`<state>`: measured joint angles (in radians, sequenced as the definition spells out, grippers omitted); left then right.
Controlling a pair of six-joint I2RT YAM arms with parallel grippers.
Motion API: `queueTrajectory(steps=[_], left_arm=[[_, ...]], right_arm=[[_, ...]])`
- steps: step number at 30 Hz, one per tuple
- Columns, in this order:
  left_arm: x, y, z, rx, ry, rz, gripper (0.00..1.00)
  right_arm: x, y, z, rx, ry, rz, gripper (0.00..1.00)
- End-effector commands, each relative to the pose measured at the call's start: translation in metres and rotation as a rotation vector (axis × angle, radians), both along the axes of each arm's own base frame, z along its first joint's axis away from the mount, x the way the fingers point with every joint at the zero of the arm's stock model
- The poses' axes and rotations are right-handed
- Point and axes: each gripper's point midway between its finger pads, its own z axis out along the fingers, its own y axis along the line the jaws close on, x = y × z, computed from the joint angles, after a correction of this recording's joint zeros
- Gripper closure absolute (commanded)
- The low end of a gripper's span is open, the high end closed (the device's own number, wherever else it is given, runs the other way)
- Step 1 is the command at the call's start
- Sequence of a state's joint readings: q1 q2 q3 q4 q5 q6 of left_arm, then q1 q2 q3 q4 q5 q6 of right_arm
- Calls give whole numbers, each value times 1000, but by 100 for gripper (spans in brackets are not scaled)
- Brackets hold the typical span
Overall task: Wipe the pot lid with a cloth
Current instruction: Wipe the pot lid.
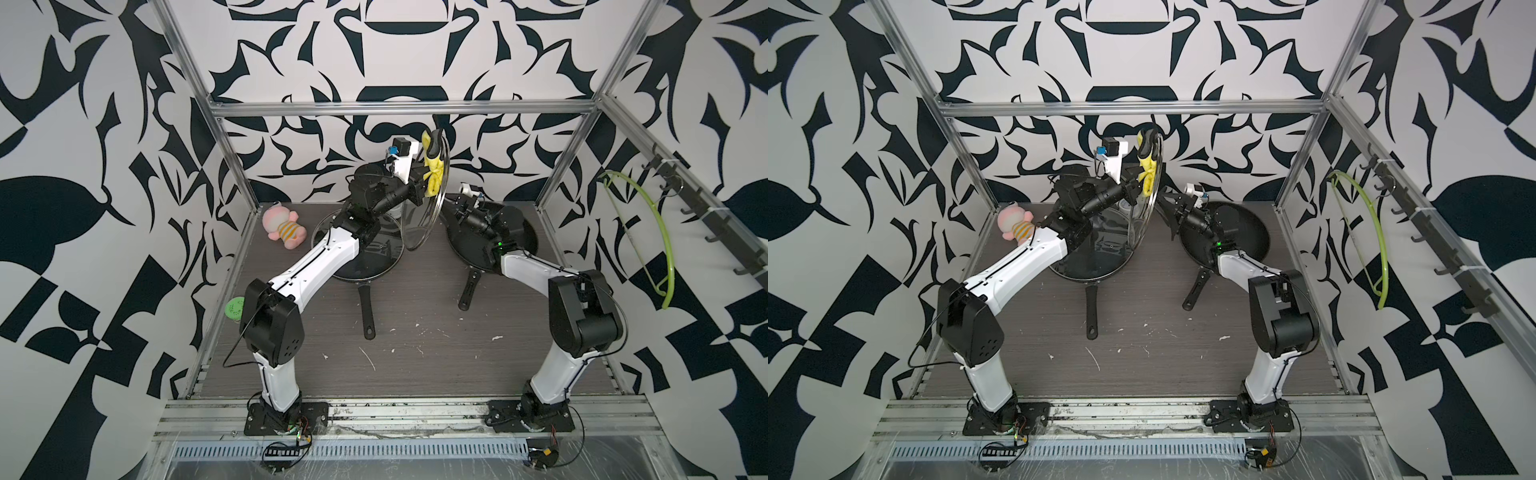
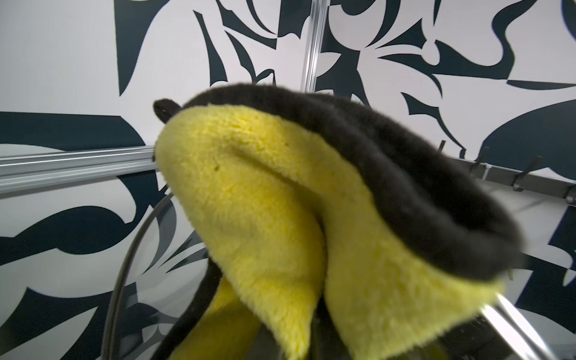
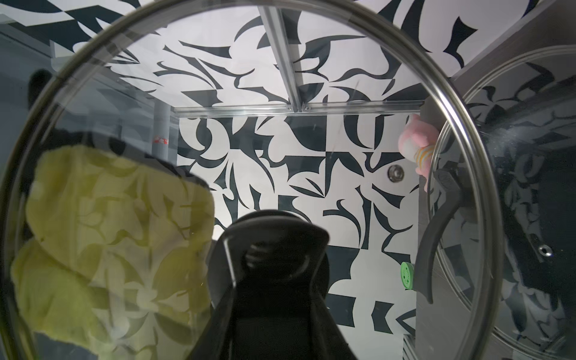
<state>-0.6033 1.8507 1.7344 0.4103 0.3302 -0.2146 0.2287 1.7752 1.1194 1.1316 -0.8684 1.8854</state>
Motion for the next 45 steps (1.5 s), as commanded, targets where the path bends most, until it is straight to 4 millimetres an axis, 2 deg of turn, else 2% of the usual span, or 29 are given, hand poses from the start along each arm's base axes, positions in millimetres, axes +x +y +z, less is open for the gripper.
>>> queueTrajectory(steps=[1,5,10,17,21,24,31,35,40,43,45], left_arm=[[14,-8,-19,35,18,-15,100],[38,-3,-51,64,70,23,100],[44,-1,-87,101,122,45,100],[33,7,-130,119,201,46,100],[20,14,-145,128,232,42,100],[5,16,-146,125,244,16,100],[-48,13,-141,108,253,-63,100],[-71,21,-132,74,265,-86,100],[-93,35,-111,36,237,-99,100],[-97,47,-107,48,232,-60,100],[-97,62,-109,79,227,2,100]], right_arm=[[-64,15,85,43,-367,80,100],[-69,14,92,46,-386,80,100],[-71,13,97,48,-400,76,100],[-72,12,108,59,-425,69,100],[-72,11,113,63,-438,67,100],[-69,11,115,66,-441,60,100],[-59,10,116,70,-439,44,100],[-53,9,112,62,-429,28,100],[-48,9,106,38,-422,9,100],[-45,7,102,30,-413,-4,100],[-43,4,99,27,-405,-15,100]])
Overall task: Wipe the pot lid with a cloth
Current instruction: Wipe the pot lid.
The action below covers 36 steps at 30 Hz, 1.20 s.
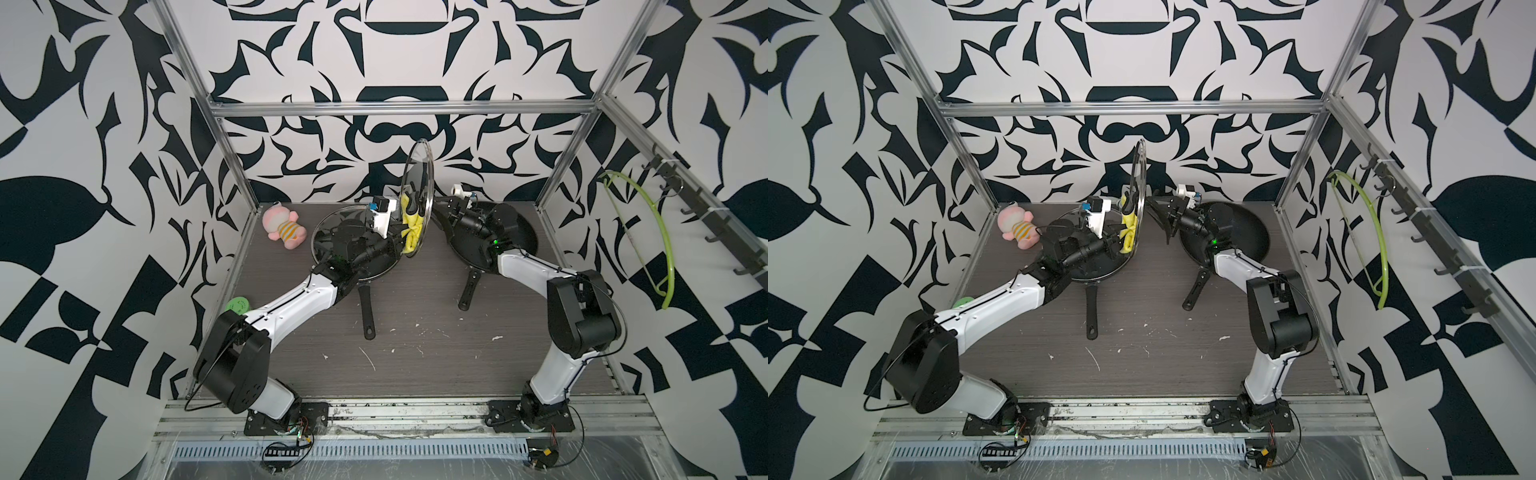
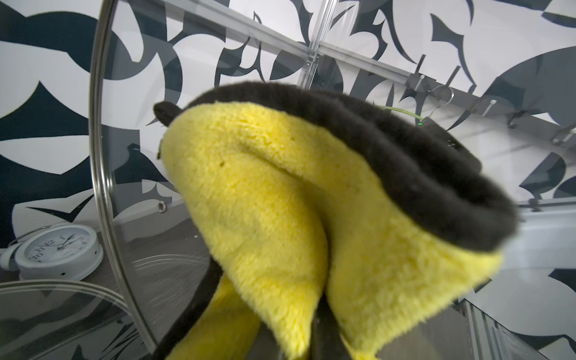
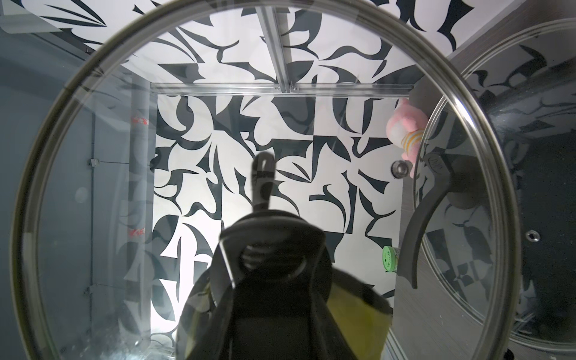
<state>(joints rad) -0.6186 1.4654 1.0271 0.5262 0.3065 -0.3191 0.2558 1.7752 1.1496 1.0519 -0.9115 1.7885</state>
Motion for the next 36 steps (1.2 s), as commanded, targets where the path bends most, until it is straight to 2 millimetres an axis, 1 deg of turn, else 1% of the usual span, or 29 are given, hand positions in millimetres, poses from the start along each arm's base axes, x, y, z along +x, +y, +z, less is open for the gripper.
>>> queueTrajectory(steps=[1,3,4,6,8,11,13,15,18,21,23,26,29,30,35,36], left_arm=[[-14,17,10,30,-35,31,100],[-14,41,13,49,-53,124,100],[-19,53,23,48,-87,160,100],[-27,71,33,77,-125,220,100],[-33,81,41,116,-146,248,100],[-42,92,55,151,-187,271,100],[-47,95,63,167,-208,270,100],[-53,95,73,173,-227,257,100],[-63,87,86,190,-270,244,100],[-73,78,98,219,-339,257,100],[-76,72,104,232,-352,248,100],[-83,55,107,262,-383,212,100],[-88,35,104,297,-399,177,100],[-88,27,99,309,-386,159,100],[-74,-2,76,342,-251,128,100],[-67,-12,63,352,-202,123,100]], right_arm=[[-36,-14,102,97,-359,-55,100],[-34,-17,96,58,-352,-83,100],[-32,-19,93,34,-348,-97,100],[-33,-21,87,-30,-347,-123,100],[-34,-23,85,-73,-355,-145,100],[-36,-27,87,-88,-361,-160,100],[-37,-30,87,-110,-369,-182,100],[-36,-33,80,-187,-368,-219,100],[-37,-45,70,-365,-388,-306,100],[-40,-56,67,-483,-417,-369,100],[-40,-61,65,-547,-428,-393,100],[-40,-70,60,-649,-446,-444,100],[-41,-83,58,-793,-486,-524,100],[-42,-88,58,-851,-503,-557,100],[-44,-105,60,-1044,-580,-654,100],[-45,-107,61,-1078,-600,-672,100]])
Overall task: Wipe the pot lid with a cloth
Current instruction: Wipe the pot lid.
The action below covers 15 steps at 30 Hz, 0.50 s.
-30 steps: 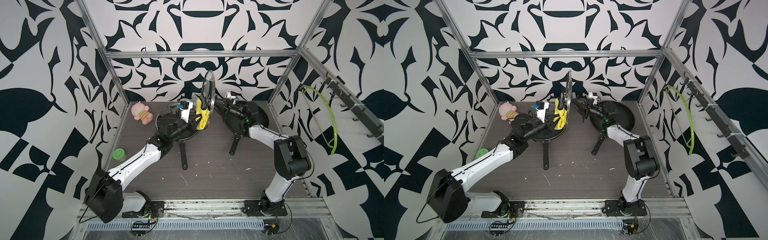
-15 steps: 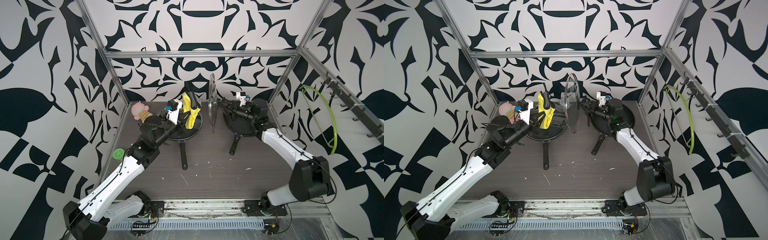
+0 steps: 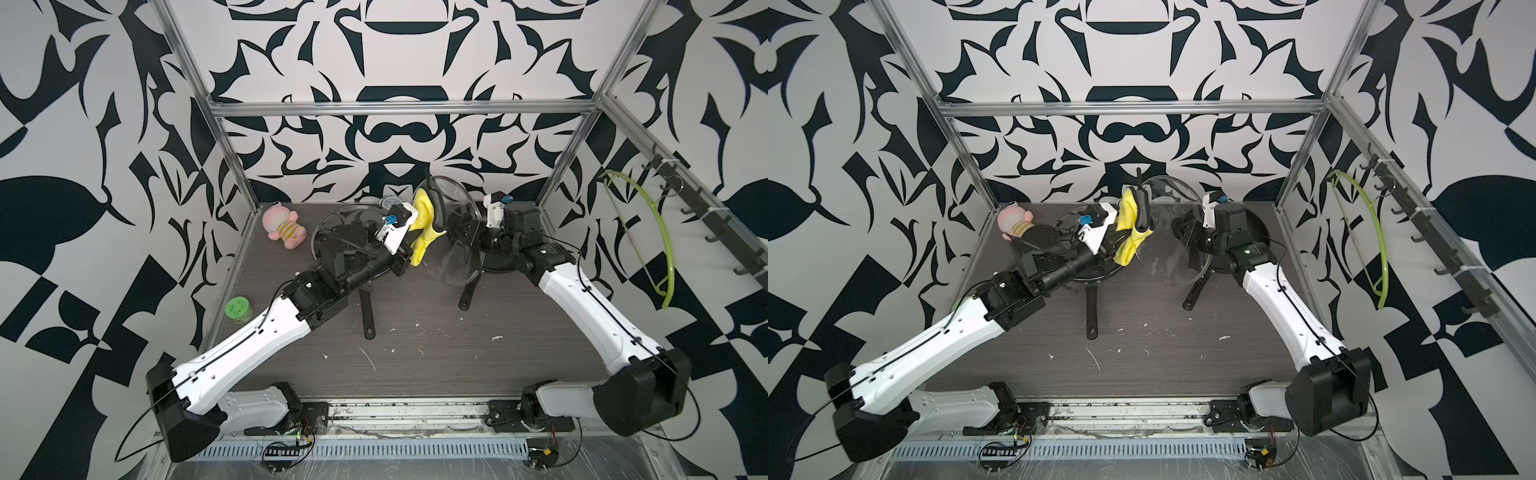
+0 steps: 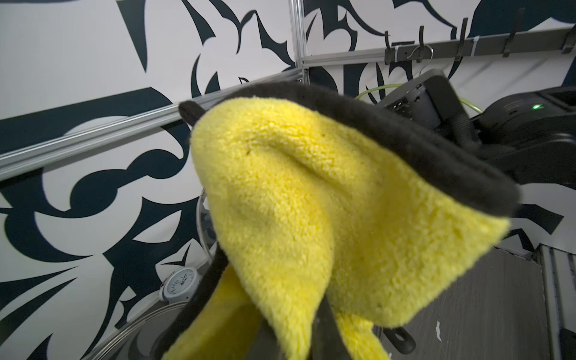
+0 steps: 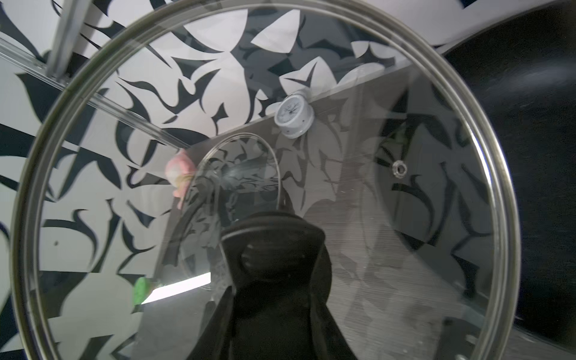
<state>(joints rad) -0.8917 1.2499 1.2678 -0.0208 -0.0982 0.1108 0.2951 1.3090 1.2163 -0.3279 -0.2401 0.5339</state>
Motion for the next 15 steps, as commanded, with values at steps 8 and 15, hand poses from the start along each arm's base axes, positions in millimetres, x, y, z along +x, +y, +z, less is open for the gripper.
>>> queueTrajectory(steps=[8,15], left_arm=[[23,-59,-62,-38,334,45,100],[40,-63,-95,-27,439,149,100]], right_arm=[[-5,-4,131,-285,-558,-40,100],[-4,4,139,-295,-606,-12,100]])
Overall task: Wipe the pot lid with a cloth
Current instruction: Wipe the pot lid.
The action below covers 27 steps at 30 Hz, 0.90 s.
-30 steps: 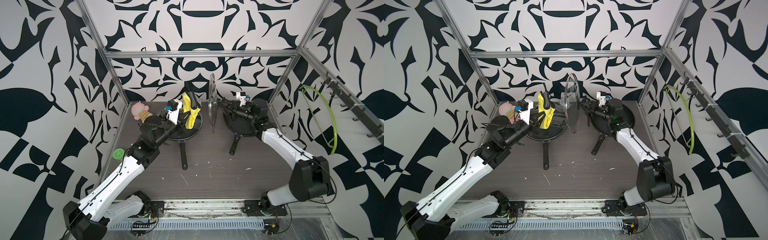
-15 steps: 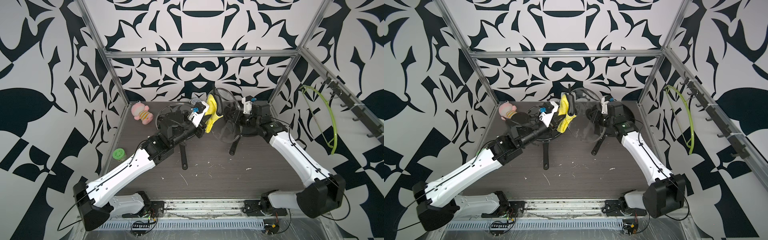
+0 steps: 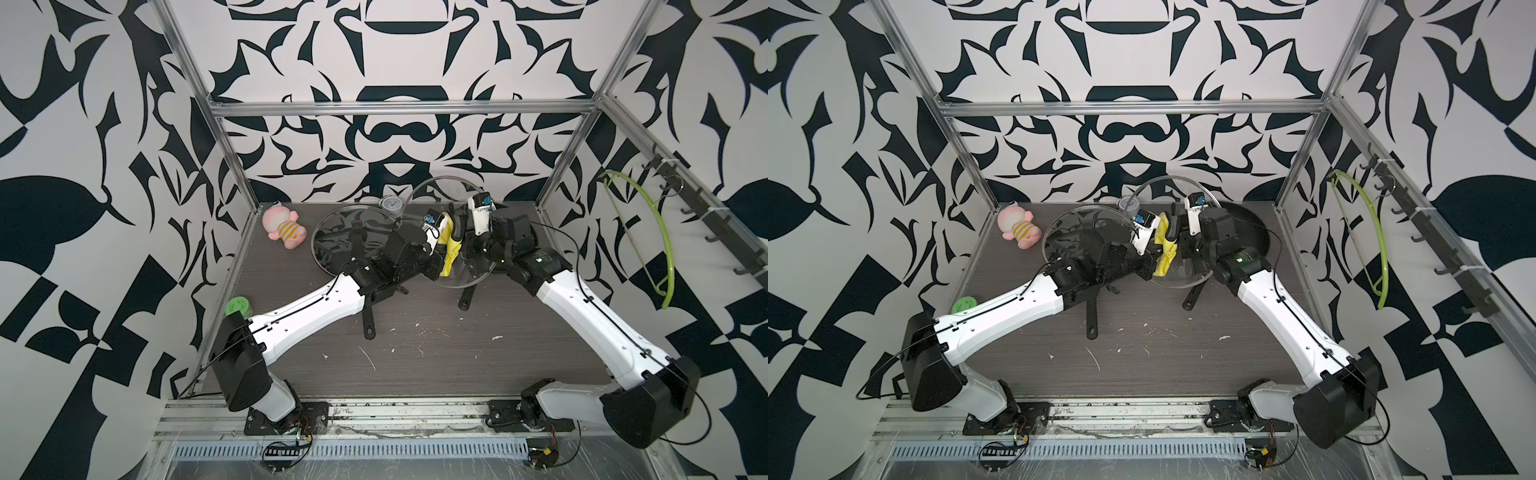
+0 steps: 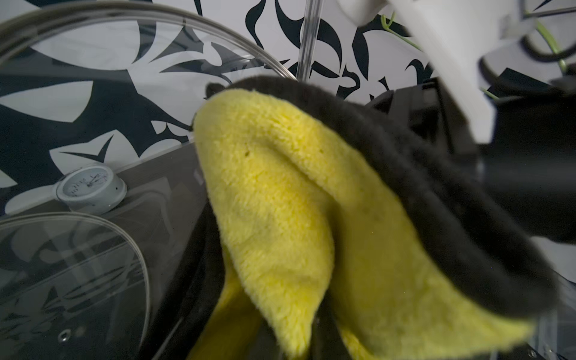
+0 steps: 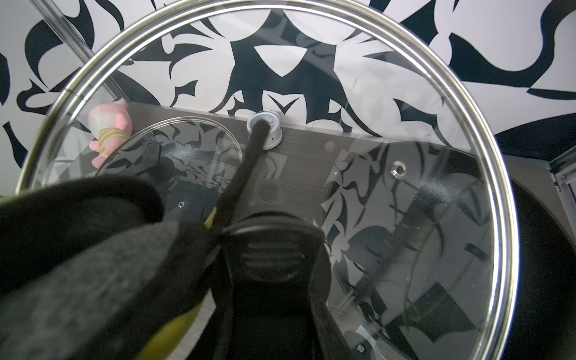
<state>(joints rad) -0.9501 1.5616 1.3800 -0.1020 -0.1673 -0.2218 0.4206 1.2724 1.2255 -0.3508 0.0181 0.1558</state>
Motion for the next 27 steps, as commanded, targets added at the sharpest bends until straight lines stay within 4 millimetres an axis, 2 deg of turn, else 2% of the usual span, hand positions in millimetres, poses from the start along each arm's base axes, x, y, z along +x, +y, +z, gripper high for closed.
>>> queueTrajectory(steps=[1,5,10,18,27], left_arm=[[11,6,5,-27,36,89,100],[22,19,-10,21,55,166,100],[29,35,-16,33,69,212,100],[51,57,-2,-10,112,258,100],[81,54,9,19,159,216,100]], right_arm=[[5,0,128,122,-393,-2,100],[5,-1,131,123,-406,-5,100],[4,0,132,117,-417,5,100],[-9,11,117,70,-419,109,100],[-28,30,105,-67,-502,282,100]])
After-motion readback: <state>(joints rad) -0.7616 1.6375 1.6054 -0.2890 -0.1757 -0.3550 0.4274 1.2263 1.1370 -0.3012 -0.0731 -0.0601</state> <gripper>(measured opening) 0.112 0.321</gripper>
